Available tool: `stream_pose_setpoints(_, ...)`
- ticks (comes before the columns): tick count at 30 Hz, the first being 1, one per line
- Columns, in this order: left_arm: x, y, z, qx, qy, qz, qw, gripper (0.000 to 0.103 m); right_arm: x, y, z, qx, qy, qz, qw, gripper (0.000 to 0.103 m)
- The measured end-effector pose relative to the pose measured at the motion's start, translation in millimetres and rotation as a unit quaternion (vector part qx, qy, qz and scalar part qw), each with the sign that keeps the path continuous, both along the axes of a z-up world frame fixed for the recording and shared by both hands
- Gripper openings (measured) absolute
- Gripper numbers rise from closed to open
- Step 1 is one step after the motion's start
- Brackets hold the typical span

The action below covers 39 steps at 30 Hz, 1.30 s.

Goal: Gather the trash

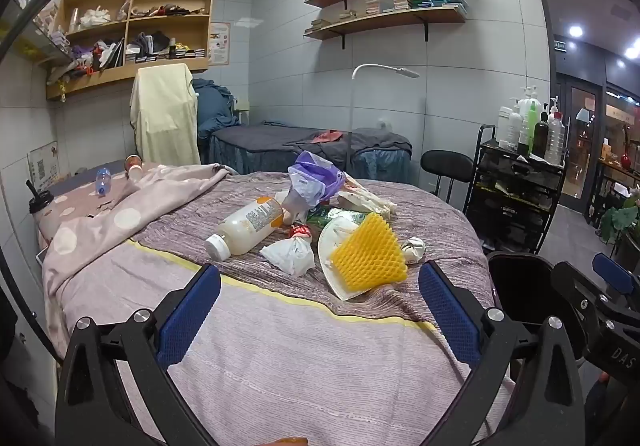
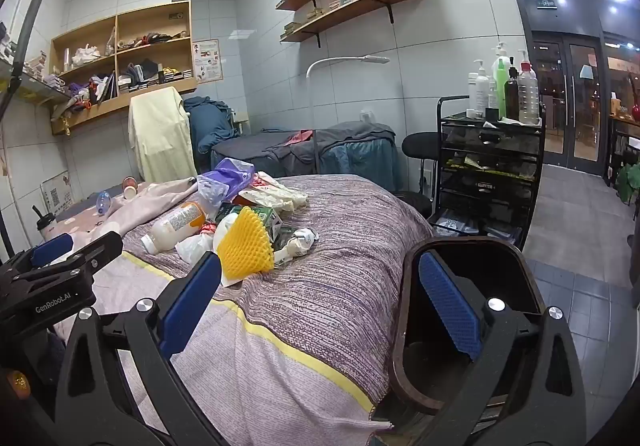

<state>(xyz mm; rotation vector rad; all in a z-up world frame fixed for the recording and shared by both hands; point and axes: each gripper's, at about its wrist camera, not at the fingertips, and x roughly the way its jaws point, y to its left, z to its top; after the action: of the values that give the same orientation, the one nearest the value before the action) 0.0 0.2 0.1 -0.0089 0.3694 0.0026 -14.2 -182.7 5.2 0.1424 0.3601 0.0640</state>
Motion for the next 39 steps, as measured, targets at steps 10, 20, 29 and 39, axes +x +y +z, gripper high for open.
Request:
stream_pose_setpoints(10,0.3,-0.2,-0.3,0.001,0.001,-0.001,1.0000,0.097,-0.6,1.1,-0.2,0.002,-0.003,0.000,1.000,0.098)
stream_pose_setpoints(20,-3.3,3.2,-0.3,0.002,0.003,0.001,1.0000,0.097,-1.4,2.7,1.1,0.001,-0.004,0.001,1.000,0.098)
stream_pose_setpoints(29,1.3,1.4,-3.2,0.005,0.008,-0.002,1.0000,0.097,-0.6,-0.2,0.0,0.002,-0.004,0.000,1.000,0.098)
stream_pose_setpoints(39,1.6,-0.1,-2.0,0.006,0.006,-0.003,1.0000,0.097,1.1,1.0,0.3,0.002,-0.004,0.000,1.000,0.098)
